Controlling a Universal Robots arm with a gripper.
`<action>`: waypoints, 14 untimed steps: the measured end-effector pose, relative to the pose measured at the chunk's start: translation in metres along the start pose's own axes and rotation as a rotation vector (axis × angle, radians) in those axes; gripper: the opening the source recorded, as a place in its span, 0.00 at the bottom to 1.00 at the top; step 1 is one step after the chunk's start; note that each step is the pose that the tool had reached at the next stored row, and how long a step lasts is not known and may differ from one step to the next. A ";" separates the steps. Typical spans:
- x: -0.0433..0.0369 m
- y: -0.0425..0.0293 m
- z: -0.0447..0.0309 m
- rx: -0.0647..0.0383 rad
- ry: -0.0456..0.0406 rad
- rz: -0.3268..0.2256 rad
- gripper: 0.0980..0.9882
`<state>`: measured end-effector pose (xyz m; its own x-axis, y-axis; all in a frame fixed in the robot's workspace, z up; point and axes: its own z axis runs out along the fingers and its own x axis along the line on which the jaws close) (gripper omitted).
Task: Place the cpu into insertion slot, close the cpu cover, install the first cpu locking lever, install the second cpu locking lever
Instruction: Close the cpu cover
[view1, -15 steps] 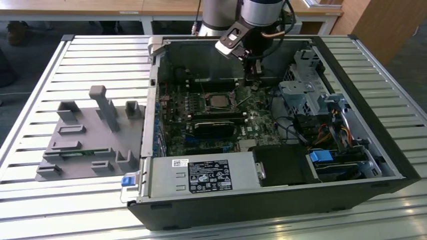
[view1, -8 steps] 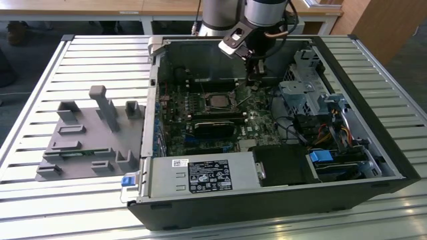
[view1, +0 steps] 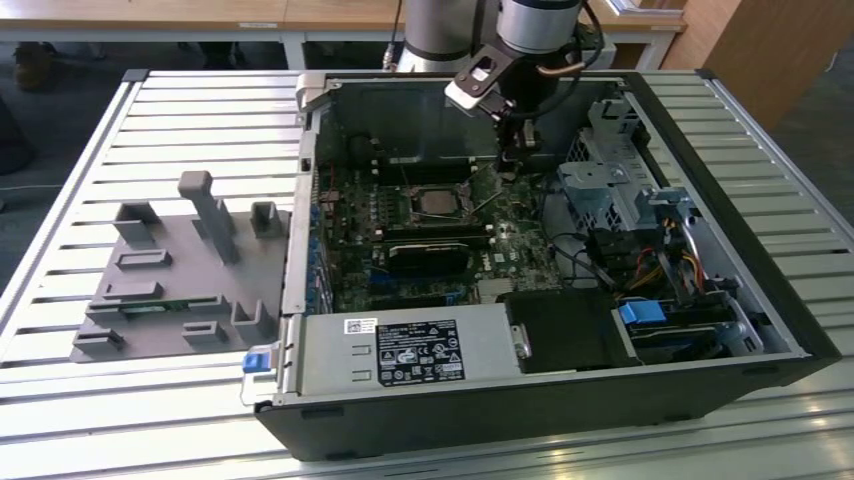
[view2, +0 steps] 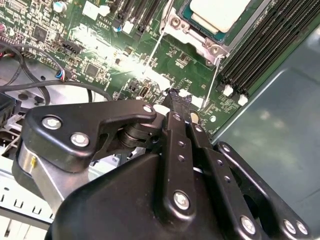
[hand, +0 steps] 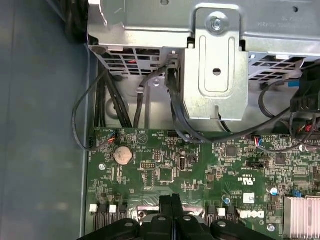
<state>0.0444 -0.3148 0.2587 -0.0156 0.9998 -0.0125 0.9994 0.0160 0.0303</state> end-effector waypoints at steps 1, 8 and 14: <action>0.0003 0.0010 0.0002 0.001 -0.0001 0.000 0.02; 0.0025 0.0067 0.0019 0.004 -0.0030 0.000 0.02; 0.0031 0.0114 0.0042 0.007 -0.0029 0.000 0.02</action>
<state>0.0558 -0.3115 0.2548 -0.0156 0.9998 -0.0154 0.9996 0.0159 0.0228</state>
